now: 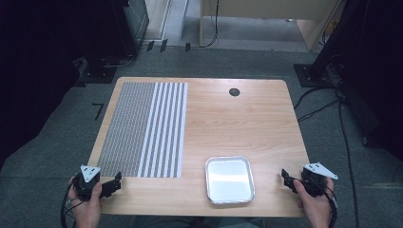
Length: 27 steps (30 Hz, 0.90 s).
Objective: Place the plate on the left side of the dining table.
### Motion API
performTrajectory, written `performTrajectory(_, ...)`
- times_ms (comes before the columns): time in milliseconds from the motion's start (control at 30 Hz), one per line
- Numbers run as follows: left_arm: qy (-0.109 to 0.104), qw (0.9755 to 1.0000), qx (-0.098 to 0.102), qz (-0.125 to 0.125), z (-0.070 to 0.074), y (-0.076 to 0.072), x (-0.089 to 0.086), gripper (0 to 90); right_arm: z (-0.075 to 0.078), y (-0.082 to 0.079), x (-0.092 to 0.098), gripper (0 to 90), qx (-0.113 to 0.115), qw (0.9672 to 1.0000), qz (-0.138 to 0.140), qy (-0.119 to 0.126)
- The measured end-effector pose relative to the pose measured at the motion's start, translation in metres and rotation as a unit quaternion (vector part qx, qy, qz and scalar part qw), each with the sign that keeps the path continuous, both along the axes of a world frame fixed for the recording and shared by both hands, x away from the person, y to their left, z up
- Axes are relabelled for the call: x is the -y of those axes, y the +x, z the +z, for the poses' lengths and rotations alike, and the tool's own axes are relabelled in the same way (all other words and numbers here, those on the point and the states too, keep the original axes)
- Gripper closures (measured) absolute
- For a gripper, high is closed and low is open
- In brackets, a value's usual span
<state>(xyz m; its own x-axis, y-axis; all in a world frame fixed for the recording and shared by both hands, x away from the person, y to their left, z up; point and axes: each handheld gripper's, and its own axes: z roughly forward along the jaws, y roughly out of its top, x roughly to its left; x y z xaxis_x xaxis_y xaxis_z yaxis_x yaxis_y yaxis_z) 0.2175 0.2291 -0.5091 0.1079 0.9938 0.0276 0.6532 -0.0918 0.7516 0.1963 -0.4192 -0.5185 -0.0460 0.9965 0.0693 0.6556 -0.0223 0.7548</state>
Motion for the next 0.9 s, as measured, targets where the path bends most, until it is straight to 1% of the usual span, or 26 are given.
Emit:
performTrajectory(67, 0.004, 1.0, 0.002, -0.003, 0.001, -0.001, 0.003, 5.1, 0.003, -0.001, -0.003, 13.9, 0.006, 1.0, 0.001, 0.004)
performTrajectory(133, 0.004, 1.0, 0.004, -0.006, 0.003, -0.002, 0.005, 5.1, 0.005, -0.001, -0.006, 13.9, 0.011, 0.9999, 0.002, 0.005)
performTrajectory(267, -0.005, 0.9999, 0.009, -0.008, 0.005, -0.003, 0.01, 5.1, 0.009, -0.002, -0.01, 14.0, 0.017, 0.9998, 0.003, 0.01)
performTrajectory(433, -0.01, 0.9998, 0.01, -0.013, 0.007, -0.003, 0.017, 5.1, 0.012, -0.003, -0.014, 14.2, 0.023, 0.9997, 0.002, 0.013)
performTrajectory(533, -0.01, 0.9996, 0.014, -0.021, 0.011, -0.005, 0.026, 5.1, 0.014, -0.004, -0.018, 14.5, 0.028, 0.9995, 0.002, 0.013)
performTrajectory(633, -0.01, 0.9996, 0.015, -0.023, 0.013, -0.006, 0.034, 5.1, 0.016, -0.005, -0.022, 15.7, 0.031, 0.9994, 0.0, 0.013)
performTrajectory(667, -0.01, 0.9996, 0.015, -0.023, 0.013, -0.006, 0.034, 5.1, 0.016, -0.005, -0.022, 16.7, 0.032, 0.9994, -0.001, 0.014)
performTrajectory(767, -0.014, 0.9993, 0.015, -0.03, 0.015, -0.006, 0.046, 5.1, 0.018, -0.005, -0.024, 19.1, 0.037, 0.9991, -0.007, 0.019)
performTrajectory(833, -0.015, 0.9993, 0.015, -0.032, 0.016, -0.006, 0.049, 5.1, 0.019, -0.005, -0.025, 19.8, 0.04, 0.9989, -0.009, 0.022)
performTrajectory(867, -0.017, 0.999, 0.016, -0.037, 0.017, -0.006, 0.054, 5.1, 0.02, -0.006, -0.026, 20.9, 0.046, 0.9986, -0.011, 0.025)
performTrajectory(900, -0.019, 0.9989, 0.016, -0.041, 0.017, -0.006, 0.057, 5.1, 0.021, -0.006, -0.027, 21.0, 0.047, 0.9984, -0.012, 0.028)
